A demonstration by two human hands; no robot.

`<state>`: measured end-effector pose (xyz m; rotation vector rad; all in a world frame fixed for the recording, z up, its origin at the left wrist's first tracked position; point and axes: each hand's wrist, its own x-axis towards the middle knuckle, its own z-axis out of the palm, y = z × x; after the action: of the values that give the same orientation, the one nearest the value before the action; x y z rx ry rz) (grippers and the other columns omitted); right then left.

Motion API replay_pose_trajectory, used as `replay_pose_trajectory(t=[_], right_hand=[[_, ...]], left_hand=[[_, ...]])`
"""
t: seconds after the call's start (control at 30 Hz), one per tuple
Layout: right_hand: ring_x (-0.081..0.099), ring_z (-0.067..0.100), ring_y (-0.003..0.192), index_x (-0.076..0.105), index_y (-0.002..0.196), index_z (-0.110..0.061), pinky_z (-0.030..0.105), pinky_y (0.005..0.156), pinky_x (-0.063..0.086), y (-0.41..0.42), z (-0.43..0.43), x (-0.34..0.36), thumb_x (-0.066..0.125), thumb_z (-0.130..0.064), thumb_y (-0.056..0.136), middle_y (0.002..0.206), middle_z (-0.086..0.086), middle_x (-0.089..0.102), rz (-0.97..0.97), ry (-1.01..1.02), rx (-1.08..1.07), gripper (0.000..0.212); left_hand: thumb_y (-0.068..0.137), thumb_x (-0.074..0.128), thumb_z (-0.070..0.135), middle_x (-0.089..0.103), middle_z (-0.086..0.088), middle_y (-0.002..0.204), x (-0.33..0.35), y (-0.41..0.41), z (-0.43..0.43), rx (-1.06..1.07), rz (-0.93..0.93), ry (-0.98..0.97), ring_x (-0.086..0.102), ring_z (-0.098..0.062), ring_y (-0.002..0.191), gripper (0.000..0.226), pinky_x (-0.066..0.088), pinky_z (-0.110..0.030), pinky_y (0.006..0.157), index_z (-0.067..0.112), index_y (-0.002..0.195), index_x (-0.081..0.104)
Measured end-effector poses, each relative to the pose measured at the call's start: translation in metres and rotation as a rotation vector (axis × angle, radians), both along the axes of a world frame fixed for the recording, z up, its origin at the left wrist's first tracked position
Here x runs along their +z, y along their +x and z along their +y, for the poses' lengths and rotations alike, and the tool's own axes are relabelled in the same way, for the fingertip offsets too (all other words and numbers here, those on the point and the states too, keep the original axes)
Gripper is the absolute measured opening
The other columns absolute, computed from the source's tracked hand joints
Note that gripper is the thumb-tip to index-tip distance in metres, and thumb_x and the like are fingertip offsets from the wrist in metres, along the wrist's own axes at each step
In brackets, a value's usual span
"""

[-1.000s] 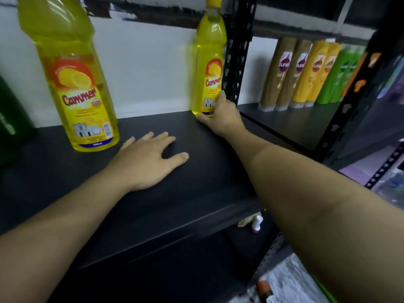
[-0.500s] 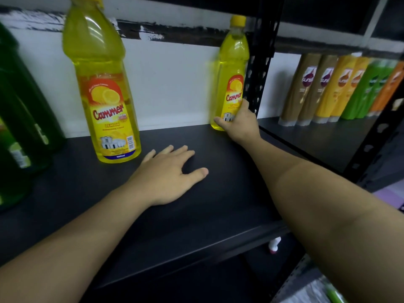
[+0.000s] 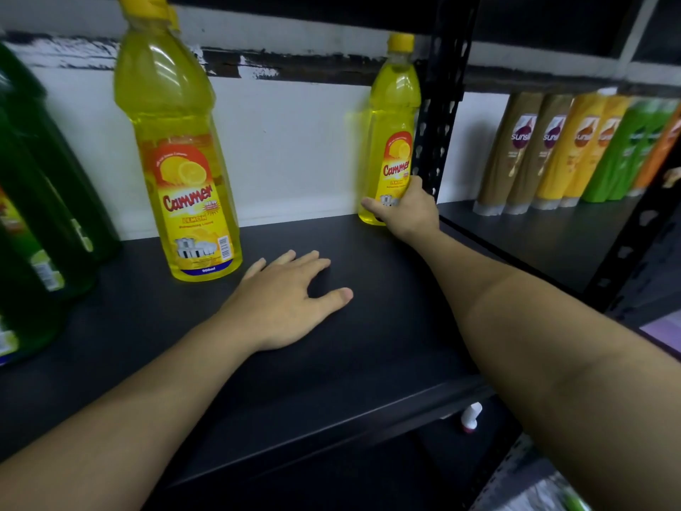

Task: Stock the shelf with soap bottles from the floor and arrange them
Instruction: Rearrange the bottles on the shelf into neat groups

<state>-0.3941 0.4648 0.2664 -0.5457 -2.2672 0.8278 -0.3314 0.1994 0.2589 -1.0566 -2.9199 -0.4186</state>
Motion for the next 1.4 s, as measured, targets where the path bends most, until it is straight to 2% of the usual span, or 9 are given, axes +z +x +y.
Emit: replay_pose_trajectory(t=[0.5,0.63,0.8,0.9,1.07,1.17,1.23,1.3,1.4], right_hand=[[0.059,0.02,0.104,0.047,0.123,-0.019,0.031,0.081,0.045,0.06,-0.017,0.001,0.079,-0.062,0.07,0.112,-0.002,0.06,-0.008,-0.033,0.078,0.075],[0.059,0.017,0.101,0.049,0.12,-0.022,0.031,0.083,0.045,0.089,-0.03,0.002,0.079,-0.064,0.068,0.107,-0.007,0.06,-0.016,-0.02,0.089,0.073],[0.058,0.014,0.099,0.046,0.114,-0.026,0.031,0.083,0.045,0.127,-0.047,0.004,0.078,-0.068,0.066,0.109,-0.009,0.061,-0.029,-0.002,0.136,0.071],[0.06,0.014,0.102,0.047,0.118,-0.026,0.032,0.084,0.047,0.146,-0.056,0.006,0.079,-0.067,0.066,0.111,-0.008,0.062,-0.054,-0.033,0.184,0.073],[0.063,0.007,0.101,0.05,0.128,-0.028,0.032,0.089,0.052,0.172,-0.073,0.007,0.081,-0.07,0.059,0.113,-0.012,0.066,-0.074,-0.106,0.255,0.086],[0.065,-0.002,0.093,0.058,0.119,-0.032,0.027,0.087,0.053,0.184,-0.082,0.007,0.086,-0.062,0.061,0.104,-0.016,0.071,-0.077,-0.178,0.351,0.071],[0.067,0.001,0.098,0.058,0.122,-0.034,0.032,0.093,0.055,0.189,-0.087,0.006,0.089,-0.053,0.062,0.107,-0.014,0.072,-0.073,-0.235,0.436,0.07],[0.069,0.005,0.1,0.058,0.126,-0.031,0.037,0.098,0.054,0.194,-0.093,0.005,0.089,-0.033,0.068,0.11,-0.01,0.073,-0.076,-0.263,0.51,0.065],[0.069,0.01,0.105,0.062,0.127,-0.033,0.041,0.104,0.049,0.202,-0.098,0.009,0.08,-0.017,0.079,0.111,-0.008,0.074,-0.099,-0.285,0.612,0.053]], left_hand=[[0.086,0.036,0.079,0.023,0.018,0.162,-0.002,0.001,-0.001,0.015,0.014,0.057,0.015,-0.009,0.152,0.076,0.01,-0.043,0.124,0.038,0.15,0.036],[0.087,0.044,0.075,0.033,0.012,0.16,0.002,0.01,-0.001,0.037,0.013,0.099,0.022,-0.013,0.151,0.073,0.016,-0.04,0.122,0.033,0.147,0.043],[0.083,0.052,0.074,0.059,0.005,0.138,0.004,0.016,-0.007,0.118,0.025,0.223,0.053,-0.021,0.128,0.067,0.045,-0.038,0.103,0.033,0.136,0.053],[0.087,0.054,0.067,0.067,0.009,0.126,0.007,0.023,-0.011,0.11,0.072,0.299,0.062,-0.017,0.114,0.057,0.052,-0.039,0.095,0.028,0.129,0.057],[0.097,0.054,0.04,0.071,0.007,0.112,0.008,0.045,-0.019,-0.014,0.167,0.478,0.067,-0.01,0.098,0.032,0.055,-0.039,0.087,0.024,0.124,0.06],[0.1,0.05,0.031,0.068,0.004,0.123,0.01,0.058,-0.021,-0.066,0.185,0.57,0.066,-0.011,0.101,0.038,0.055,-0.039,0.089,0.028,0.138,0.054],[0.1,0.05,0.035,0.062,0.006,0.135,0.011,0.066,-0.022,-0.086,0.127,0.614,0.067,-0.009,0.102,0.049,0.056,-0.04,0.091,0.034,0.148,0.041],[0.097,0.056,0.039,0.059,0.009,0.139,0.011,0.072,-0.024,-0.103,0.079,0.639,0.068,-0.005,0.098,0.06,0.058,-0.04,0.089,0.038,0.152,0.031],[0.089,0.068,0.046,0.06,0.014,0.135,0.012,0.078,-0.028,-0.068,0.04,0.717,0.069,-0.002,0.091,0.071,0.06,-0.036,0.083,0.039,0.151,0.032]])
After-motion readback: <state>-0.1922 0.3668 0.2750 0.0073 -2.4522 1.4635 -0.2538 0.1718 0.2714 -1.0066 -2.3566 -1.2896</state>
